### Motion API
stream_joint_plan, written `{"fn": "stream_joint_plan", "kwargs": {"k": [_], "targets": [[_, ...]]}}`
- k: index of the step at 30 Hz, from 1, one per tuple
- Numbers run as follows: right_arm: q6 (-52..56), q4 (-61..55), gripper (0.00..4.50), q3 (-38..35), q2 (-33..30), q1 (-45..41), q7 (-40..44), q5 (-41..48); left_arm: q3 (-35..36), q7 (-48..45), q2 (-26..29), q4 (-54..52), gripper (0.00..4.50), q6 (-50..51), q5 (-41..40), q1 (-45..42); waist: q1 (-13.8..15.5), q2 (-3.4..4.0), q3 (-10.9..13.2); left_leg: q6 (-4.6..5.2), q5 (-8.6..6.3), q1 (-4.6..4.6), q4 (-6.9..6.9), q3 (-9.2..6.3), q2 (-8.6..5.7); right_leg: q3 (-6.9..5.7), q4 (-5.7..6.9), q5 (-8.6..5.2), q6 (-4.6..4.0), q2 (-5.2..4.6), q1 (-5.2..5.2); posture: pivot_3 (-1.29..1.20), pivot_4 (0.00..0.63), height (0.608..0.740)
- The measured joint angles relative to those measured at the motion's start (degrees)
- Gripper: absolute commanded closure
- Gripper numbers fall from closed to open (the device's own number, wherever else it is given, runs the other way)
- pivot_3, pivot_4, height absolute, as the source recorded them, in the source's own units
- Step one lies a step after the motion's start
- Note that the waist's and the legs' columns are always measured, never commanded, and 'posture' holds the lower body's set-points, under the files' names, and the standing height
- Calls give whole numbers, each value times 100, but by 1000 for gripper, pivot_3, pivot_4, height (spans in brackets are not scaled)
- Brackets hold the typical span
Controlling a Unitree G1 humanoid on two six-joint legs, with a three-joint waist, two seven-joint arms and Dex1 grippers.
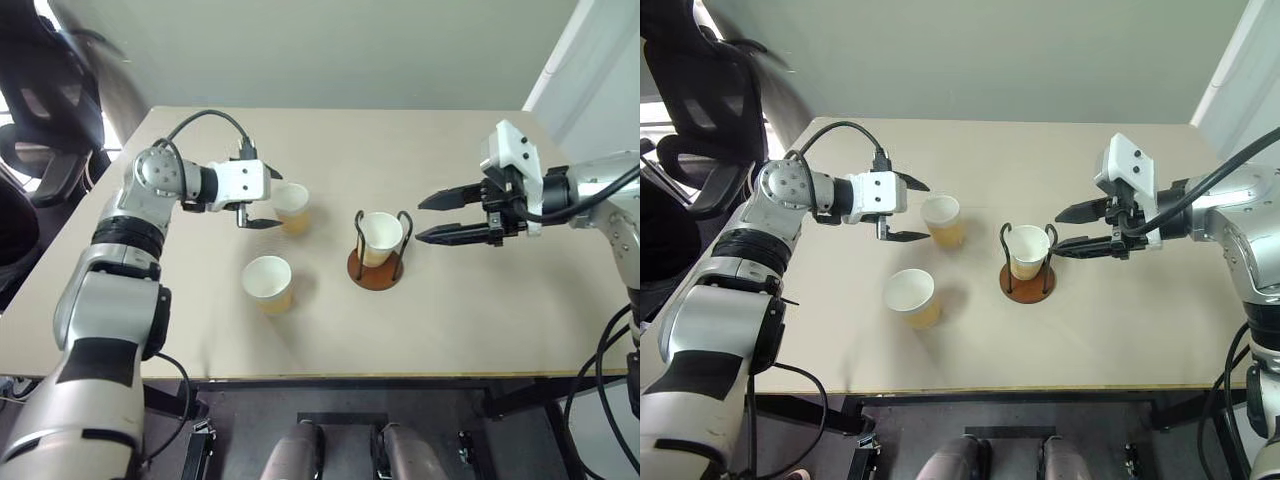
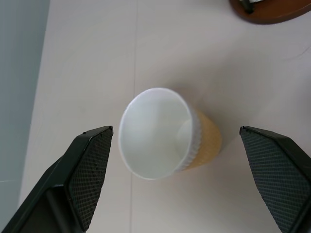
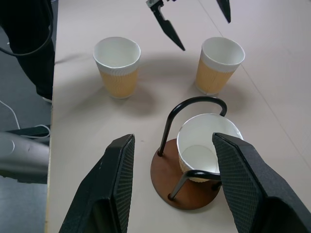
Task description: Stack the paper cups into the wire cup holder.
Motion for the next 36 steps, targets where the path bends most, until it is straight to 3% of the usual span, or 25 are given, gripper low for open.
{"fn": "stream_joint_plan", "kwargs": {"k": [17,36], "targets": [[6,-23,1955,43,-65,5,28,115,-330,983,45,250,0,-82,644,-110,15,-2,-1,-2,6,-15,1,-6,-17,0,2,6,10,0,-17,0,150,740],[-1120,705,1955,69,-170,282,361,-111,-310,735,-142,385,0,-12,638,-142,20,-7,-3,11,22,-27,10,-7,-19,9,2,25,33,-8,-21,0,150,740]]}}
